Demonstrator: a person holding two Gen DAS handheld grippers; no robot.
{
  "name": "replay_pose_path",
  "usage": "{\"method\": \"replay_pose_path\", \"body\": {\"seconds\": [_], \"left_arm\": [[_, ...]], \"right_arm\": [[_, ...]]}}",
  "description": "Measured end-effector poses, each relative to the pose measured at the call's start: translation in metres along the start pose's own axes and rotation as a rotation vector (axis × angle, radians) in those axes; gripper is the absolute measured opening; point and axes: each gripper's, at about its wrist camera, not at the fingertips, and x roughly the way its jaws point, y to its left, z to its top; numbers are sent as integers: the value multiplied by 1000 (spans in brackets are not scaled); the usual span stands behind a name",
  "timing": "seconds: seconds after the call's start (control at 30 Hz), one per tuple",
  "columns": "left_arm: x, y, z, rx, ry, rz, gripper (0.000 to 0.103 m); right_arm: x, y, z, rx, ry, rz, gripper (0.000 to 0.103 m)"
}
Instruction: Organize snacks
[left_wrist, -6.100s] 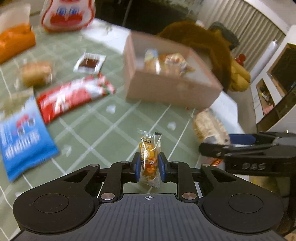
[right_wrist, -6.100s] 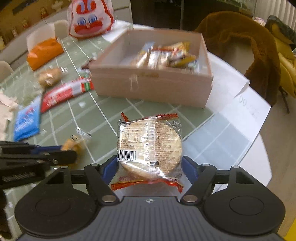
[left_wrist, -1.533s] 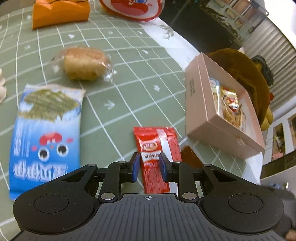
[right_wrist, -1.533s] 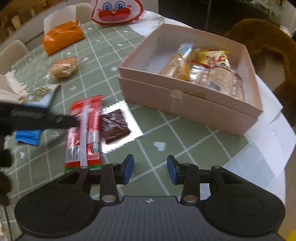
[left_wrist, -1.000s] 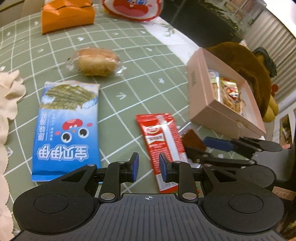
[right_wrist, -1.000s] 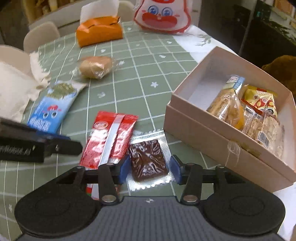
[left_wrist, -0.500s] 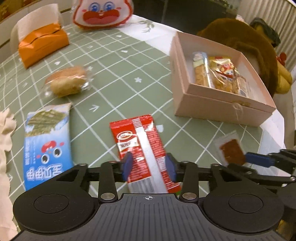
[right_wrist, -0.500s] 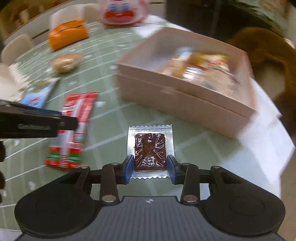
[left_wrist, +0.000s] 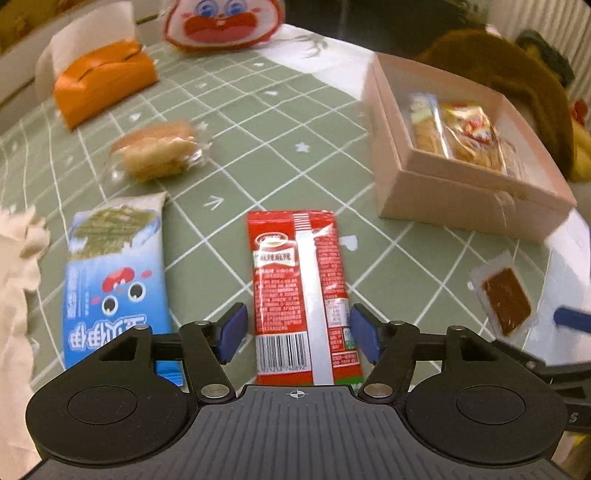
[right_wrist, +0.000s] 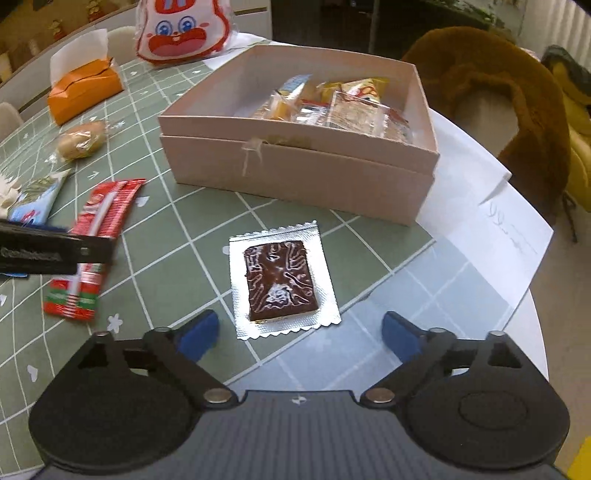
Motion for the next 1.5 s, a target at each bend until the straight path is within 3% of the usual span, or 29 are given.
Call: {"method": "replay_pose_path", "body": {"seconds": [0.3,0.37,0.63,0.9,0.97,1.13,1.5], "left_arm": [[10,-10,11,41,-1,36,72],[10,-7,11,39,-13,24,72],[-3,7,-5,-7,-43,-33,55],[-19,8,-31,-13,-25,-101,54],[-23,8,-35,-11,-15,-114,54],[-31,9,-46,-13,10,-166,53],[-38,-11,-60,48,37,-244,53]], "right_arm": [[0,0,-7,12,-22,-8,103],[0,0,-7,19,-25,-15,103],[2,2,-1,31,12,-26,103],[17,11,26,-65,58,36,102],[18,17,31,-75,49,42,97],[6,34,31,-119,46,60,60],[-21,33,-3,-52,113,42,60]]}}
